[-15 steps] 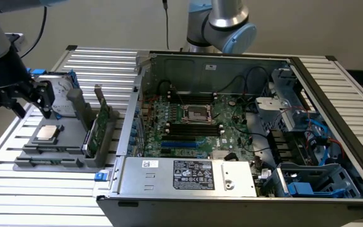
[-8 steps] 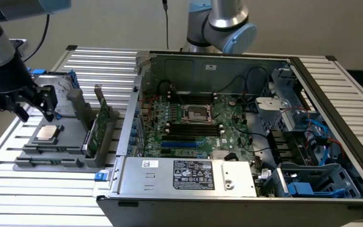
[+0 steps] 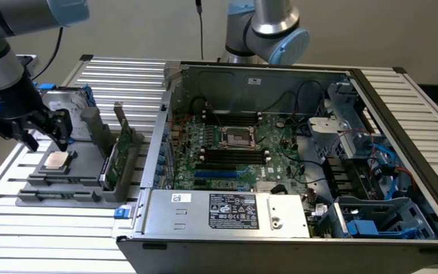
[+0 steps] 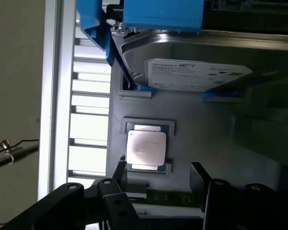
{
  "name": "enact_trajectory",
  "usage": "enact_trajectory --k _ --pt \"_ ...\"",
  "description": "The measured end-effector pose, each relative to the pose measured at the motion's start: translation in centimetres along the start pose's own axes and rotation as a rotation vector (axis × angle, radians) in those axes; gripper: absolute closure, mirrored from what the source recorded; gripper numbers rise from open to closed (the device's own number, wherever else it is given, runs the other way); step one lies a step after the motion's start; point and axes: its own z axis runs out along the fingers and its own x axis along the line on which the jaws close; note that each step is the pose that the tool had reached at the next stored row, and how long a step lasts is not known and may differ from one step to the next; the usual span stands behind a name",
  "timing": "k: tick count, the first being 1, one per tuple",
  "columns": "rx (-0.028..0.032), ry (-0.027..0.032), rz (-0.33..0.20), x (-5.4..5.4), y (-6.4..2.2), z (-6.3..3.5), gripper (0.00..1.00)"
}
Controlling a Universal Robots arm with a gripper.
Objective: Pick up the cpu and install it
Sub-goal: 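Pick up the cpu and move it towards the insertion slot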
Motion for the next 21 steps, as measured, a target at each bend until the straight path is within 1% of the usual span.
enact_trajectory --k 4,8,10,13,17,21 --pt "-0.0007 0.0000 0.000 0.0 -0.03 0.72 0.36" --pt "-0.0030 0.0000 0.000 0.0 -0.05 1.33 0.36" --pt "-0.0046 0.0011 0.000 0.0 -0.05 1.51 0.36" --pt "-0.0075 0.0050 0.000 0.0 -0.02 1.71 0.36" --pt "-0.0114 0.0138 0.000 0.0 -0.01 1.93 0.36" --pt "-0.0155 0.0158 0.000 0.0 -0.03 2.31 0.36"
